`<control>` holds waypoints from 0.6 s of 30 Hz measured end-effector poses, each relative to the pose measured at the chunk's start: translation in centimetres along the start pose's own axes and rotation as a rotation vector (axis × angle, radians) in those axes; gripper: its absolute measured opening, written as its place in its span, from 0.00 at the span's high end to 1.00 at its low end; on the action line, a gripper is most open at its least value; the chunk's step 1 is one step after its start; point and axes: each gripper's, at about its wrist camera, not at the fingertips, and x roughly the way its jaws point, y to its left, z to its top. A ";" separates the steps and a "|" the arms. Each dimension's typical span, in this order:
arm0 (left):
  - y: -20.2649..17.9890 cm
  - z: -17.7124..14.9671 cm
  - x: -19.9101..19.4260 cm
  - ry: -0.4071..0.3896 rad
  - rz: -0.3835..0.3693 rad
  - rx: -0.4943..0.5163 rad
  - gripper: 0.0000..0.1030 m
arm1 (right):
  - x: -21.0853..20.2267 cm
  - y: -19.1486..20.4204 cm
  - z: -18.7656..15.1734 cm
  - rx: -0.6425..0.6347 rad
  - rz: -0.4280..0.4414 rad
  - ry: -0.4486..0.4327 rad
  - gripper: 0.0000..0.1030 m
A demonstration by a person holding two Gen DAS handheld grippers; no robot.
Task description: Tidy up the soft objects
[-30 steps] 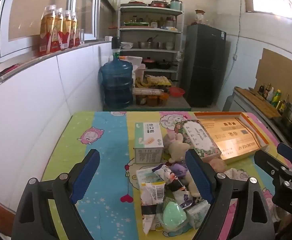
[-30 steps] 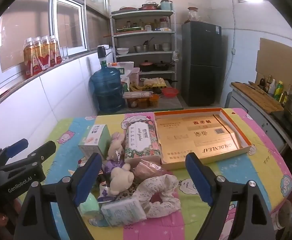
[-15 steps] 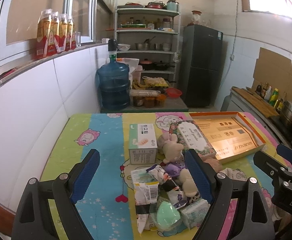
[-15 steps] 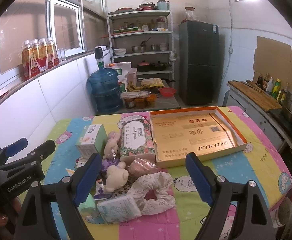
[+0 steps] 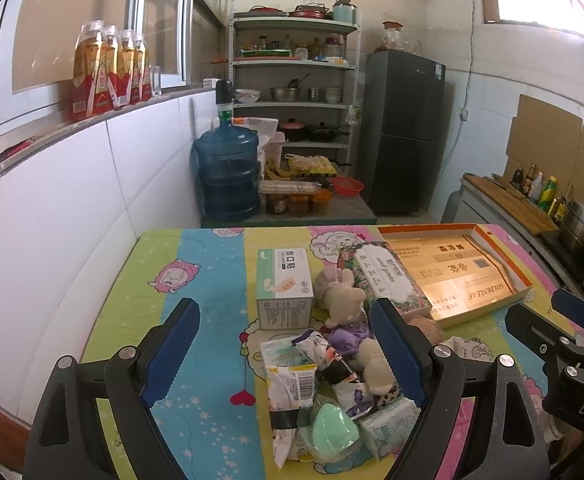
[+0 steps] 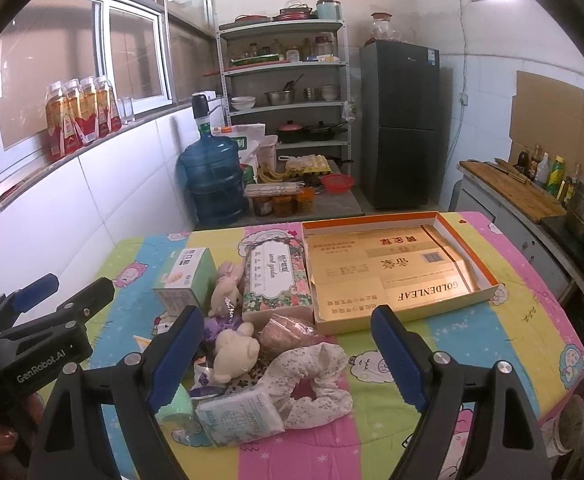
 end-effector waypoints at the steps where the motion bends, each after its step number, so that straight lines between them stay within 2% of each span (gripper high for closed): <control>1: 0.0 0.0 0.0 0.001 -0.001 -0.001 0.15 | 0.0 0.0 0.0 0.000 0.001 -0.001 0.17; 18: 0.0 0.1 0.0 0.004 0.002 0.000 0.15 | 0.4 0.4 0.0 -0.002 0.010 0.007 0.17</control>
